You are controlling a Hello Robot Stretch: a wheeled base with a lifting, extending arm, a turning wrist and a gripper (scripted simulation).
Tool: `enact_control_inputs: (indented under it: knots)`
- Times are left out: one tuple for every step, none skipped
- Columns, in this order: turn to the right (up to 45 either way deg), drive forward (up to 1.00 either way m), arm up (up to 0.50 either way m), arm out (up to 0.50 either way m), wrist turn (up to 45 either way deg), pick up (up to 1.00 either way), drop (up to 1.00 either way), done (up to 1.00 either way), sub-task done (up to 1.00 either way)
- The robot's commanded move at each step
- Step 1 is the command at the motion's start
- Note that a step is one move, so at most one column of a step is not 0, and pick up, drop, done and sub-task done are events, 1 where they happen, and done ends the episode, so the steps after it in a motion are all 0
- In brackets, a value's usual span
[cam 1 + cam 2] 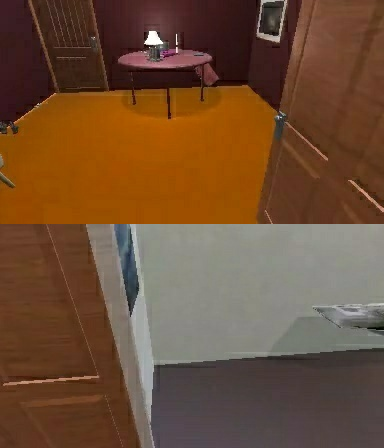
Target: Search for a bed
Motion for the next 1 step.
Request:
enact_control_inputs:
  knots:
    - [-3.0,0.0,0.0,0.0,0.0,0.0,0.0,0.0,0.0]
